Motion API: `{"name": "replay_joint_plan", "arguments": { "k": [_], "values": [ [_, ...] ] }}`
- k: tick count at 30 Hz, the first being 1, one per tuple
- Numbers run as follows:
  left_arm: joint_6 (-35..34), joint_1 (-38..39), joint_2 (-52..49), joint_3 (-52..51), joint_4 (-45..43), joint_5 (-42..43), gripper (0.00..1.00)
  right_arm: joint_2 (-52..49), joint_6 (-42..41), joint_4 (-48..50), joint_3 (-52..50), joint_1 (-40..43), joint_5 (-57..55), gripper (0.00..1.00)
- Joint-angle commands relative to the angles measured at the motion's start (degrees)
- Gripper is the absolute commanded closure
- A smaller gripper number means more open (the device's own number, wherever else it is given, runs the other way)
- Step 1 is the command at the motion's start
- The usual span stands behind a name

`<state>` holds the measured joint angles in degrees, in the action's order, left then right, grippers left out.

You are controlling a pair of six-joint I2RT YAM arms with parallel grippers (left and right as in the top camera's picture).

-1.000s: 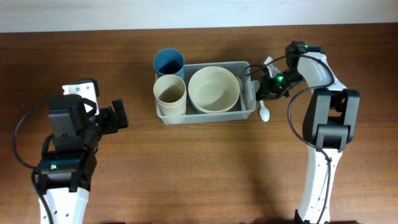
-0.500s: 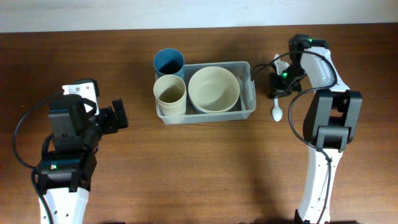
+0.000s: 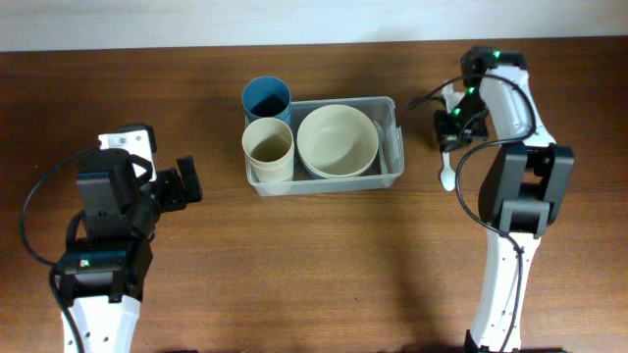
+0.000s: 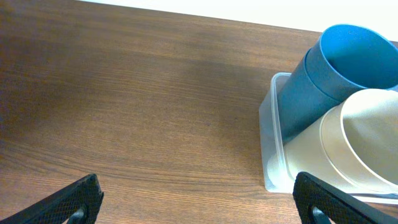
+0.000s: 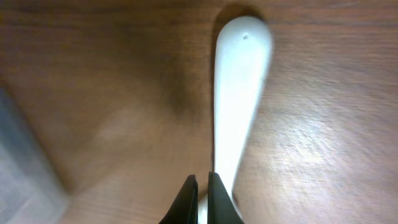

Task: Pack container
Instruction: 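Lift the right gripper and move it over the white spoon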

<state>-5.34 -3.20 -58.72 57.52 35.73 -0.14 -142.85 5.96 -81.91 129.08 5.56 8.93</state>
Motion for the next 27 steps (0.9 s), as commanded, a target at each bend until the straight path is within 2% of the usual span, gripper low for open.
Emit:
{"name": "replay_joint_plan", "arguments": {
  "k": [1,4,5,6,8,10,11,15,27],
  "values": [
    [1.1,-0.3,-0.1,-0.3,-0.1,0.8,0.00,0.2,-0.5,-3.7,9.8,0.7,-0.4,0.96],
    [1.1,-0.3,-0.1,-0.4,-0.1,0.8,0.00,0.2,-0.4,-7.1,15.8,1.6,-1.1,0.95],
    [1.1,-0.3,-0.1,-0.3,-0.1,0.8,0.00,0.2,-0.5,-8.2,17.3,2.0,-1.9,0.91],
    [1.1,-0.3,-0.1,-0.3,-0.1,0.8,0.00,0.2,-0.5,-8.9,18.2,2.4,-2.6,0.85],
    [1.1,-0.3,-0.1,-0.3,-0.1,0.8,0.00,0.2,-0.5,-10.0,18.4,3.1,-3.3,0.64],
    [1.1,-0.3,-0.1,-0.4,-0.1,0.8,0.00,0.0,-0.5,-11.2,18.2,3.6,-3.4,0.60],
    [1.1,-0.3,-0.1,-0.4,-0.1,0.8,0.00,0.0,-0.5,-11.4,17.4,3.6,-3.3,0.47],
    [1.1,-0.3,-0.1,-0.3,-0.1,0.8,0.00,0.0,-0.5,-11.0,16.3,2.9,-3.2,0.36],
    [1.1,-0.3,-0.1,-0.3,-0.1,0.8,0.00,0.0,-1.2,-3.7,5.7,-0.3,-3.4,0.33]
  ]
}}
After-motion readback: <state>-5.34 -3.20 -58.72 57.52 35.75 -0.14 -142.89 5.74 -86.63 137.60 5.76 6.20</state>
